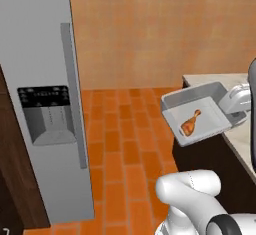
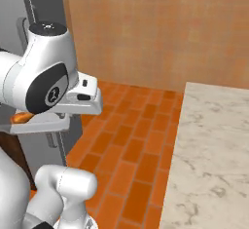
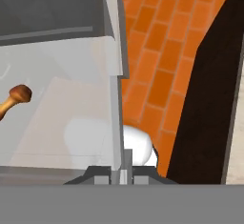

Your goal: Take the meat container that has the chicken drumstick and place it on the second highest rack of the freezer. Then take the vegetable container that has the carrot and tomato and place it on the highest rack of the freezer.

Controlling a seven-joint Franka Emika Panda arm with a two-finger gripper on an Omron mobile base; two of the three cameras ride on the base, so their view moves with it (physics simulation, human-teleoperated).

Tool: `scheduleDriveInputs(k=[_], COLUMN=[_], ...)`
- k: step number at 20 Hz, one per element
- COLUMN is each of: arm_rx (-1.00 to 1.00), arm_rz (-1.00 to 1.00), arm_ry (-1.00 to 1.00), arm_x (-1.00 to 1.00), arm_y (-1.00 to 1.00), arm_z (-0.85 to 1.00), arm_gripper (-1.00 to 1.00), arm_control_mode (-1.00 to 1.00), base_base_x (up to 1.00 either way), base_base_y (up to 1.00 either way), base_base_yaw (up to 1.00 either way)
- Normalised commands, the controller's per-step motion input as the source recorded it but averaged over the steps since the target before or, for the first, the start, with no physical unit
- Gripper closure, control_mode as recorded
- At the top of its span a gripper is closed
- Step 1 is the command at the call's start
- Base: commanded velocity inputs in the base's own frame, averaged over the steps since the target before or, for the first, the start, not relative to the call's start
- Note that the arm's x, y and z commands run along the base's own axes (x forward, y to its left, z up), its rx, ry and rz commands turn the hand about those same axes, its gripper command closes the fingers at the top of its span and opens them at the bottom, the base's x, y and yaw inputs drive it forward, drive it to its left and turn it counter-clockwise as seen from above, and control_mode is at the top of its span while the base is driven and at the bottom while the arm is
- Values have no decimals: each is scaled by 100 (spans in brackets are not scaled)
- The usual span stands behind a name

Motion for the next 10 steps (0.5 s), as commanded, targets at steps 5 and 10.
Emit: scheduleDriveInputs(k=[5, 10], arm_rx=[0, 0], arm_rz=[0, 0], arm_ry=[0, 0], arm_x=[0, 0], arm_y=[0, 0], arm_z=[0, 0], arm_gripper=[100, 100], arm_control_mode=[100, 100], base_base_x=[79, 93], base_base_y=[-18, -14], base_base_yaw=[0, 0])
